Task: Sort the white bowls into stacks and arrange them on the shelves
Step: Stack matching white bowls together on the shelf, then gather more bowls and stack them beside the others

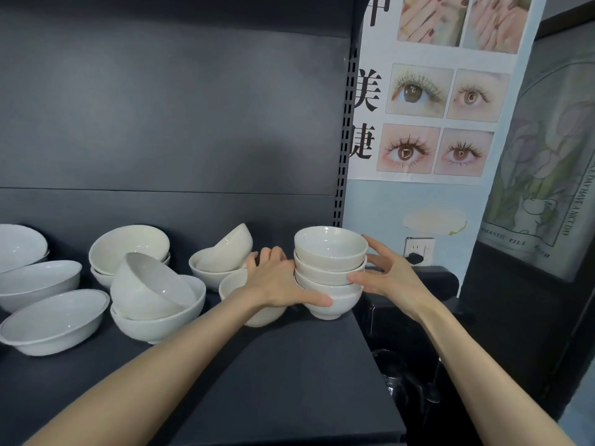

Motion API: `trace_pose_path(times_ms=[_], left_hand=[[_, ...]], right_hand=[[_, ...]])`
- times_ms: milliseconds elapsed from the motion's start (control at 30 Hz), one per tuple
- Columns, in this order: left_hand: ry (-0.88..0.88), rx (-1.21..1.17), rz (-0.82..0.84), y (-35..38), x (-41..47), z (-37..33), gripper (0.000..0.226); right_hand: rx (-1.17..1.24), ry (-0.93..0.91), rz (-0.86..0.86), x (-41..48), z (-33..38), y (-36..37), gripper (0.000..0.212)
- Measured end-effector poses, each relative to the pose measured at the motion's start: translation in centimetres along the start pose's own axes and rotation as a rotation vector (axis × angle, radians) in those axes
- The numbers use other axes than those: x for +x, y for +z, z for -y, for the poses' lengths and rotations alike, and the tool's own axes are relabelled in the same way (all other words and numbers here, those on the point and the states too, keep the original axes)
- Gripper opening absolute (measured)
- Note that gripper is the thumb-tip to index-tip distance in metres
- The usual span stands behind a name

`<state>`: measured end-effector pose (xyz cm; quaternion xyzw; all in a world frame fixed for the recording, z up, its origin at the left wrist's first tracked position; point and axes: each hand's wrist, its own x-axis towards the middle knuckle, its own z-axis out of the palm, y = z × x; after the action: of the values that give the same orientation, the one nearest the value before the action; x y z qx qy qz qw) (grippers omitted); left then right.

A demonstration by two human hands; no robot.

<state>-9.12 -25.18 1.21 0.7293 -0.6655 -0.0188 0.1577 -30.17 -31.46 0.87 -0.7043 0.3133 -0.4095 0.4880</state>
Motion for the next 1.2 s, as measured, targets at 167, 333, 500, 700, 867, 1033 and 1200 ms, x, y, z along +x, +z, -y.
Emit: trace_pose_path(times_ms=[167, 333, 500, 700, 867, 1033, 1200], left_hand=[[-0.023, 0.049, 0.069, -0.4, 3.5, 1.8, 0.079], [-0.042, 0.094, -0.028, -0.6, 5.5, 3.5, 0.068], [-0.054, 0.053, -0.105, -0.9, 5.7, 3.8, 0.06], [-0.095, -0.098, -0.056, -0.4, 5.7, 3.8, 0.052], [-0.089, -0.14, 0.001, -1.1, 4.5, 3.5, 0.044], [-0.037, -0.267, -0.107, -2.5, 1.4, 4.1, 0.032], [-0.089, -0.319, -0.341, -3.4, -3.0, 5.1, 0.028]], right_hand=[[-0.006, 0.009, 0.0, 3.5, -0.8, 0.7, 0.075], [-0.022, 0.014, -0.01, 6.5, -1.8, 2.0, 0.079], [-0.016, 0.01, -0.029, 8.0, -2.3, 2.9, 0.082], [-0.031, 0.0, -0.02, 8.1, -2.1, 3.5, 0.079], [-0.106, 0.026, -0.013, 7.3, -0.8, 3.8, 0.075], [-0.157, 0.024, -0.096, 5.0, 0.3, 4.0, 0.052], [-0.195, -0.046, -0.053, 1.9, 0.5, 5.2, 0.027]])
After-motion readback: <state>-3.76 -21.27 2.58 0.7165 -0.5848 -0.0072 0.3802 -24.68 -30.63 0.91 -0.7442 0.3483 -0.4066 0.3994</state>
